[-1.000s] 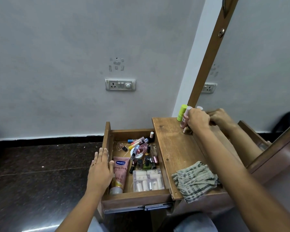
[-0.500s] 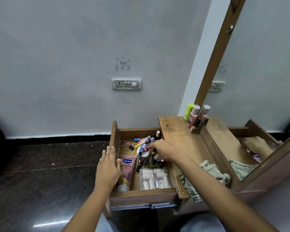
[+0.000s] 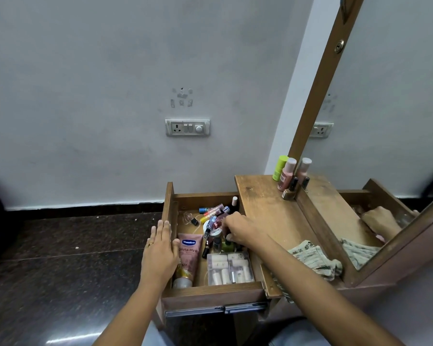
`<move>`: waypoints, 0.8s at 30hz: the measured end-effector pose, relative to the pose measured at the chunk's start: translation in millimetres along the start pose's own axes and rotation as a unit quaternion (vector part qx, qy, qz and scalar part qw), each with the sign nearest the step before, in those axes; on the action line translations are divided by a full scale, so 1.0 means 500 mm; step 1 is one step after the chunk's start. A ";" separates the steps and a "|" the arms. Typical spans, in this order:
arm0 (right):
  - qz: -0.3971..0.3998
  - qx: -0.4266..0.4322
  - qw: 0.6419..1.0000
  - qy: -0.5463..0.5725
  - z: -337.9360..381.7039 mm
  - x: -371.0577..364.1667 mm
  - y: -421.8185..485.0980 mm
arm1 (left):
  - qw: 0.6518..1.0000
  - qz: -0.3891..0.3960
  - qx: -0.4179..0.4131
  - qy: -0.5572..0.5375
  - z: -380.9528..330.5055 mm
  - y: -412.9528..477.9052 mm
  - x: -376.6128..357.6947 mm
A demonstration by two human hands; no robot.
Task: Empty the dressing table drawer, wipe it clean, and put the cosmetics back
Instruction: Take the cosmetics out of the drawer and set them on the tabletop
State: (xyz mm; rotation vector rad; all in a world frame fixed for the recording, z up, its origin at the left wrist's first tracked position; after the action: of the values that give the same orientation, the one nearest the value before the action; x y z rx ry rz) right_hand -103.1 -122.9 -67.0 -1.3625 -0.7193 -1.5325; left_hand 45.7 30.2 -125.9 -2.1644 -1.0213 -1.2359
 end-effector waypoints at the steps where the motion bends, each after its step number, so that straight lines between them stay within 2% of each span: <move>1: -0.016 0.001 1.000 0.016 -0.001 0.012 -0.005 | 1.000 -0.001 -0.001 -0.001 0.000 0.000 0.000; 6: -0.142 -0.040 0.985 0.089 -0.045 0.147 -0.052 | 1.000 0.000 0.002 -0.004 0.001 0.002 -0.001; 10: -0.185 -0.079 0.971 0.125 -0.103 0.252 -0.111 | 1.000 0.000 0.002 -0.001 0.000 0.002 -0.004; 12: -0.196 -0.103 0.970 0.105 -0.133 0.282 -0.134 | 1.000 0.002 0.003 0.002 0.002 0.003 -0.005; 18: -0.187 -0.204 0.960 -0.045 -0.187 0.305 -0.177 | 1.000 0.001 0.005 0.004 0.004 0.004 -0.005; 24: -0.184 -0.236 0.950 -0.084 -0.199 0.299 -0.186 | 1.000 0.000 0.007 0.007 0.001 0.001 -0.004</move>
State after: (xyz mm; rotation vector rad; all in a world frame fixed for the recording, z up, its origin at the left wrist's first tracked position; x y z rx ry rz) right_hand -221.7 -212.3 70.4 -1.8044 -0.7735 -1.9913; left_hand 45.8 29.6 -127.8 -2.1415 -1.0203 -1.2390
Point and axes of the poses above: each hand's wrist, its own y-axis towards the middle knuckle, its own x-axis out of the back of the hand, z = x × y, the point moved 5 cm from there along y, towards the middle knuckle, and after that the axes turned 14 degrees about x, right-handed, at the moved point
